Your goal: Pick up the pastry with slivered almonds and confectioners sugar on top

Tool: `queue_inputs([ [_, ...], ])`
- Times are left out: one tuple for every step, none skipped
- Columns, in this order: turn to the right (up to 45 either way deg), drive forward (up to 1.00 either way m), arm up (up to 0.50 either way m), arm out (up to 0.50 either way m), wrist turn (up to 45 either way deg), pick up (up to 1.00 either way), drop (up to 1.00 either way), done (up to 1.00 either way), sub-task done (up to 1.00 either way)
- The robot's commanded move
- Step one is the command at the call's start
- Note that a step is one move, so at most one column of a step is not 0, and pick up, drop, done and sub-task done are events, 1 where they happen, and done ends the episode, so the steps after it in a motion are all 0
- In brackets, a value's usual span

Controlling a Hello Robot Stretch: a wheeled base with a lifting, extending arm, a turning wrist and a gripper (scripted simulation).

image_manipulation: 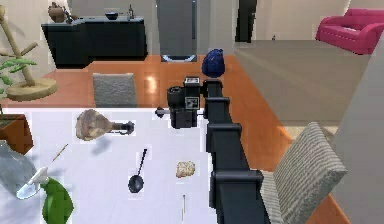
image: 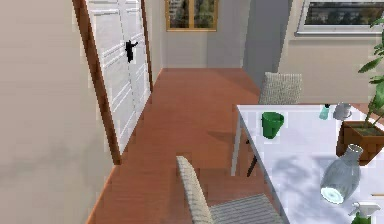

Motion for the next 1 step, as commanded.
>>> queue_inputs([
  [0.0, 0.00, -0.30, 0.00, 0.0, 0.00, 0.00, 0.00, 0.00],
])
